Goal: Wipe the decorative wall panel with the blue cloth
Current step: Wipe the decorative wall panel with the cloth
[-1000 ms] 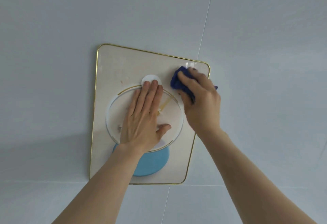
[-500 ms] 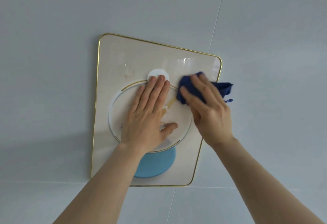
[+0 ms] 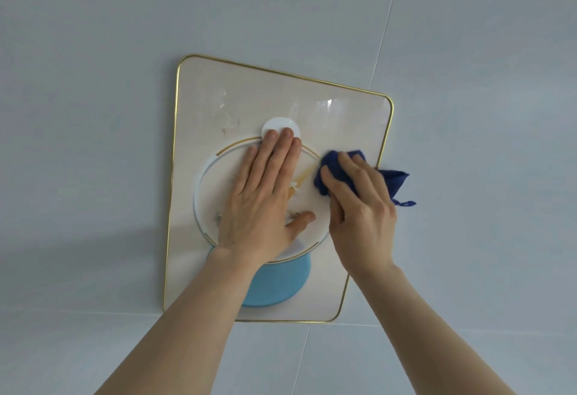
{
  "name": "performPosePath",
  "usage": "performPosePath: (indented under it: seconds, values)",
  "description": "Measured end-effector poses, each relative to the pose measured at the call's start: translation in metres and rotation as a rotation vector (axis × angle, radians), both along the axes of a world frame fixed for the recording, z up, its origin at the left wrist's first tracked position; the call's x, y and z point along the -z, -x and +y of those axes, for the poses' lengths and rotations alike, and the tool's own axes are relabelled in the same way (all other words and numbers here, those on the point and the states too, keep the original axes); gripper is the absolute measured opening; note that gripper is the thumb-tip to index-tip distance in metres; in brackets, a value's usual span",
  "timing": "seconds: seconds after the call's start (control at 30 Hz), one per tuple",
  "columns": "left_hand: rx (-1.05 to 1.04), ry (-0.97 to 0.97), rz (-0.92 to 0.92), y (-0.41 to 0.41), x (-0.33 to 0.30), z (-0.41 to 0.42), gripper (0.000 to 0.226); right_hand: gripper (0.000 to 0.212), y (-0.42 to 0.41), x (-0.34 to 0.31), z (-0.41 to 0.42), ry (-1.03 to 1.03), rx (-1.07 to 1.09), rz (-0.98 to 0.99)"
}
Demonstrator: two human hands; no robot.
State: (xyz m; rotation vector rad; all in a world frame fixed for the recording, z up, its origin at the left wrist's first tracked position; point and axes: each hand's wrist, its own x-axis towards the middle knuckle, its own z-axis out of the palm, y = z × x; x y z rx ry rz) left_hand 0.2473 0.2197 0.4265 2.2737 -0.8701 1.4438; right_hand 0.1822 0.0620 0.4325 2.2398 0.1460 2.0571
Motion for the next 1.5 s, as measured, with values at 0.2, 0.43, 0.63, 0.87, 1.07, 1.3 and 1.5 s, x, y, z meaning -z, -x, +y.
performPosePath:
  seconds: [0.2, 0.43, 0.63, 0.87, 1.07, 1.3, 1.5]
  values:
    - [0.037, 0.005, 0.084, 0.016, -0.010, 0.006, 0.117, 0.049, 0.025, 0.026, 0.003, 0.017, 0.025, 0.222]
    - [0.057, 0.007, 0.033, 0.039, -0.022, 0.051, 0.119, 0.036, 0.052, -0.001, 0.019, -0.404, -0.236, 0.394]
    - [-0.035, 0.127, 0.097, 0.011, -0.033, 0.099, 0.127, 0.030, 0.036, -0.044, 0.075, -0.180, -0.351, 0.142]
    - [-0.110, 0.058, 0.119, -0.025, -0.038, 0.117, 0.143, 0.026, -0.022, -0.070, 0.118, 0.236, -0.234, 0.212]
    - [-0.030, 0.084, 0.104, -0.042, -0.033, 0.117, 0.146, 0.028, -0.051, -0.056, 0.121, 0.336, -0.131, 0.148]
    - [0.016, 0.087, 0.117, -0.045, -0.031, 0.121, 0.149, 0.023, -0.054, -0.071, 0.114, 0.188, -0.076, -0.010]
    - [0.021, 0.104, 0.122, -0.044, -0.031, 0.119, 0.151, 0.023, -0.064, -0.079, 0.127, -0.026, -0.114, -0.114]
